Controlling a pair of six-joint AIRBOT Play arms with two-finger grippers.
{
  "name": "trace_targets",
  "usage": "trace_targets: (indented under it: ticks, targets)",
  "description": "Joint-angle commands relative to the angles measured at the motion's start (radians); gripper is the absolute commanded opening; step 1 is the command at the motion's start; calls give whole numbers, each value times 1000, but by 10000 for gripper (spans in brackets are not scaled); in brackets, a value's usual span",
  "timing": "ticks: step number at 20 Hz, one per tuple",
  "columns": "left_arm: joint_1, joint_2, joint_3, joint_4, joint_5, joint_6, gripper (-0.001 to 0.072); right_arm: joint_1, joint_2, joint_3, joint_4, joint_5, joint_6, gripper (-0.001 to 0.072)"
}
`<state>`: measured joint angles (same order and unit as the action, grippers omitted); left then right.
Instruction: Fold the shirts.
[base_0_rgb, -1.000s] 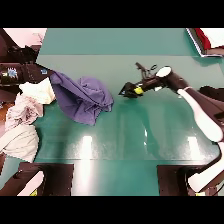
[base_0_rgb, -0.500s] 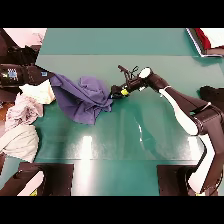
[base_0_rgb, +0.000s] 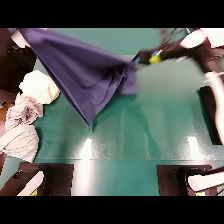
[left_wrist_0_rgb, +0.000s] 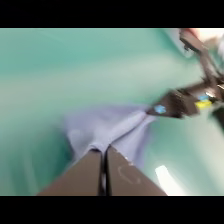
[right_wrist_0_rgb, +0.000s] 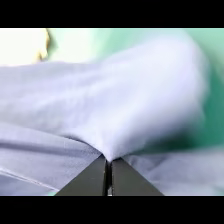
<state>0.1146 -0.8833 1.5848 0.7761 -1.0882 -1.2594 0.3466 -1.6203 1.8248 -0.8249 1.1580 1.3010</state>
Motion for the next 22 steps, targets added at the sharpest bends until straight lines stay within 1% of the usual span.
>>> trace_targets:
  ticks: [1,3,5,9,10,11,12,14,15,17,19,20,21,22]
  targets:
    - [1,1,253,-71,46,0,24,-103,218,151,-124,22,0,15]
    - [1,2,340,-171,29,1,25,-120,306,247,-153,40,0,15]
    - [1,2,396,-264,-2,2,25,-122,402,258,-178,34,0,14]
    - [2,2,468,-410,-23,1,24,-122,608,128,-251,-3,0,15]
    - [1,2,473,-425,-31,1,25,-122,649,94,-249,-3,0,14]
    - [2,2,473,-409,-48,3,25,-122,684,58,-250,-4,12,14]
    - [2,-2,471,-353,-77,-1,24,-122,707,22,-249,-2,34,14]
    - [2,-11,420,-168,-142,-63,24,-122,732,-69,-249,29,86,14]
    - [2,-11,359,-58,-164,-101,24,-122,731,-124,-248,68,119,15]
    - [1,-11,193,105,-190,-132,25,-121,706,-249,-248,151,170,14]
    - [2,-11,-33,161,-187,-130,25,-103,664,-397,-250,188,175,15]
    - [1,-11,-153,159,-174,-128,25,-88,641,-473,-254,171,174,15]
    - [1,-11,-283,158,-151,-125,25,-71,615,-549,-275,130,164,15]
    - [1,-11,-398,158,-112,-105,25,-48,588,-606,-319,78,144,15]
